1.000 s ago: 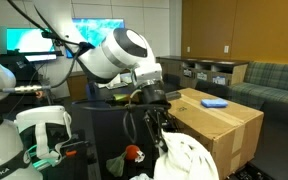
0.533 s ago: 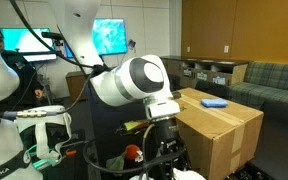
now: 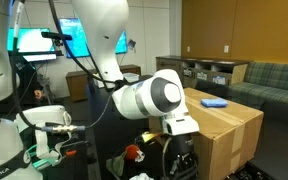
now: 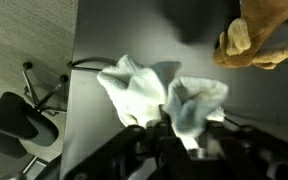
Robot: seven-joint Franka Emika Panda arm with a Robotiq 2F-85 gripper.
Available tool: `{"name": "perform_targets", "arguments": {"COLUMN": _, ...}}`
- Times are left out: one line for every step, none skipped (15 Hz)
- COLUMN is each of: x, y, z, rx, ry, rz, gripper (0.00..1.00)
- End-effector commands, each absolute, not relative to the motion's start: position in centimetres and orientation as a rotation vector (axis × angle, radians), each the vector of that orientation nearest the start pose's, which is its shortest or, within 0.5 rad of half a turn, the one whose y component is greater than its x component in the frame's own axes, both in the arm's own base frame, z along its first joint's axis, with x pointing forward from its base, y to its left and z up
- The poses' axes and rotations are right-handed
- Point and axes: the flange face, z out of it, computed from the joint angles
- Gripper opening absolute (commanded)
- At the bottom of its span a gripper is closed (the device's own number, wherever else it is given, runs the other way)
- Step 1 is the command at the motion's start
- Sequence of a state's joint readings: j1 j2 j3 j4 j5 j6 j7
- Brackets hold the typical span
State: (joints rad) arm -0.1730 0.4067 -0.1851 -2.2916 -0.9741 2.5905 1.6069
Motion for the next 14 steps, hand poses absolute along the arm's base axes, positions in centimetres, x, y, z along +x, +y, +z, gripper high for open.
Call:
{"name": "perform_targets", "arguments": {"x": 48.9, "y": -15.8, "z": 15.6, "rx": -3.187, "ry": 1.577, "rz": -0.311, "gripper": 0.58}}
{"name": "perform_targets", "arguments": {"x": 48.9, "y": -15.2, "z": 15.5, "rx": -3.214, "ry": 1.476, "rz": -0.293, "gripper": 0.67}}
{"name": "perform_targets", "arguments": {"x": 48.9, "y": -14.6, "z": 15.4, "rx": -3.232, "ry": 1.384, "rz": -0.281, "gripper": 0.73}}
{"name": "perform_targets", "arguments": {"x": 49.0, "y": -13.9, "z": 15.3, "rx": -3.246, "ry": 1.295, "rz": -0.263, "gripper": 0.82}}
{"name": "perform_targets", "arguments": {"x": 48.9, "y": -13.3, "z": 15.0, "rx": -3.258, "ry": 1.208, "rz": -0.248, "gripper": 0.89}}
{"name": "perform_targets", "arguments": {"x": 49.0, "y": -12.6, "z": 14.7, "rx": -3.263, "ry": 1.125, "rz": -0.227, "gripper": 0.95}}
{"name": "perform_targets", "arguments": {"x": 48.9, "y": -12.0, "z": 14.3, "rx": -3.265, "ry": 1.041, "rz": -0.206, "gripper": 1.0}}
{"name": "perform_targets", "arguments": {"x": 48.8, "y": -11.4, "z": 13.8, "rx": -3.27, "ry": 0.954, "rz": -0.179, "gripper": 1.0}}
{"name": "perform_targets", "arguments": {"x": 48.8, "y": -10.8, "z": 13.3, "rx": -3.273, "ry": 0.874, "rz": -0.151, "gripper": 1.0}}
{"name": "perform_targets", "arguments": {"x": 48.7, "y": -10.4, "z": 12.7, "rx": -3.273, "ry": 0.795, "rz": -0.119, "gripper": 1.0}}
{"name": "perform_targets", "arguments": {"x": 48.5, "y": -10.0, "z": 12.0, "rx": -3.266, "ry": 0.726, "rz": -0.085, "gripper": 1.0}}
{"name": "perform_targets", "arguments": {"x": 48.5, "y": -9.8, "z": 11.5, "rx": -3.258, "ry": 0.648, "rz": -0.046, "gripper": 1.0}}
{"name": "perform_targets", "arguments": {"x": 48.3, "y": -9.6, "z": 10.9, "rx": -3.25, "ry": 0.579, "rz": -0.014, "gripper": 1.0}}
{"name": "perform_targets", "arguments": {"x": 48.4, "y": -9.5, "z": 10.3, "rx": -3.242, "ry": 0.525, "rz": 0.021, "gripper": 1.0}}
